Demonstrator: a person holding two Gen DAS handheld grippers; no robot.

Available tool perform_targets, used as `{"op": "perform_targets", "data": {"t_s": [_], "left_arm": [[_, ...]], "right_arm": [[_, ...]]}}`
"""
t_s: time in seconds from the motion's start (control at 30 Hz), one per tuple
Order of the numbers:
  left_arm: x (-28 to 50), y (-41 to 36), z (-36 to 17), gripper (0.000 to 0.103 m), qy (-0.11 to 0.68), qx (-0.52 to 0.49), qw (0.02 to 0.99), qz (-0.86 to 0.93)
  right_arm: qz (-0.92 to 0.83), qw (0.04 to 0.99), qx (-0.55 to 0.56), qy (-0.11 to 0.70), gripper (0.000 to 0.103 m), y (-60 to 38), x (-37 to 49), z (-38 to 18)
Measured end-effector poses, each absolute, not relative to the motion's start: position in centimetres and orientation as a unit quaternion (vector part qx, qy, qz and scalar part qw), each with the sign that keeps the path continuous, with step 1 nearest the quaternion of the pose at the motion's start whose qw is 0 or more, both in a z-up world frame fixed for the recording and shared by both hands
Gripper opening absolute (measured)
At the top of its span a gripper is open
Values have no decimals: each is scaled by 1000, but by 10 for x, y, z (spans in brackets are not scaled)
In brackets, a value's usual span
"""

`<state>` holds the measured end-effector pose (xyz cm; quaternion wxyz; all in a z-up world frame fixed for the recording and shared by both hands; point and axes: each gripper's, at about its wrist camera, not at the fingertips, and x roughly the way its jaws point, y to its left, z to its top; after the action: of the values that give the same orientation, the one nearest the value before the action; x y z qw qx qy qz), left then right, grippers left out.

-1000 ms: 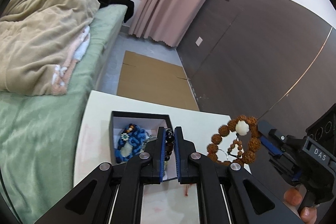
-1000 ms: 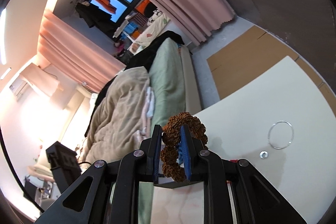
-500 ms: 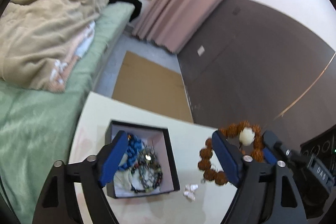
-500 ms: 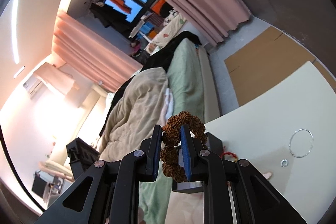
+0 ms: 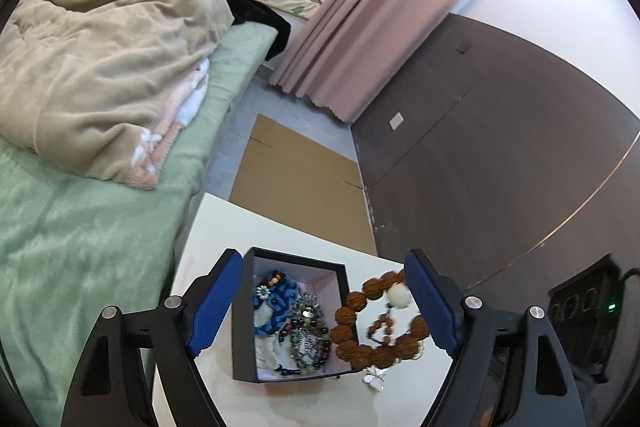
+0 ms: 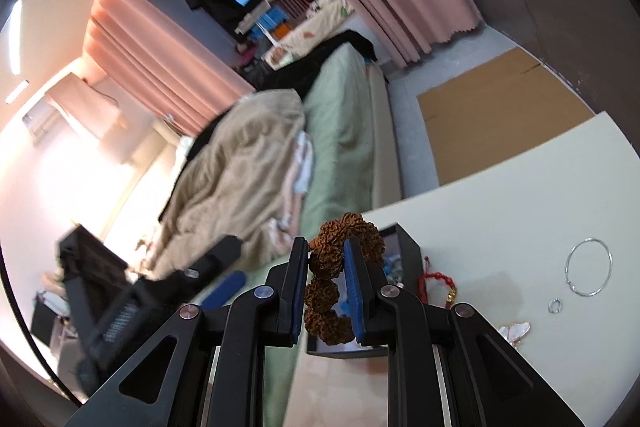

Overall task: Organize jewelry
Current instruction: 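Carry the brown seed-bead bracelet over the box with the right gripper, then open the right gripper to drop the brown bracelet into the box, then move the right gripper to the red string bracelet and close on it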

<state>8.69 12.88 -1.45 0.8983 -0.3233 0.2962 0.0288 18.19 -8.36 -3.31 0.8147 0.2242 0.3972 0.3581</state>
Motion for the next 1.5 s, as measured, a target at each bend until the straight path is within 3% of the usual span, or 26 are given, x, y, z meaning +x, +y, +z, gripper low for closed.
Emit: {"op": "perform_targets", "data": {"t_s": [0.3,0.37,0.63,1.5], "left_arm": [[77,143,-15,83,288,-338,894,53],[76,146,-16,83,287,-339,894,61],[80,137,-15,83,297,-324,897,44],[121,42,-37,83,379,-174,909,-9]], "right_arm": [[348,819,208,406,22,-81,181,-33],[351,806,207,430,41,-76,185,-40],[327,799,244,443,49,-103,190,-48],[203,815,240,487,49,-171,213,-70]]}}
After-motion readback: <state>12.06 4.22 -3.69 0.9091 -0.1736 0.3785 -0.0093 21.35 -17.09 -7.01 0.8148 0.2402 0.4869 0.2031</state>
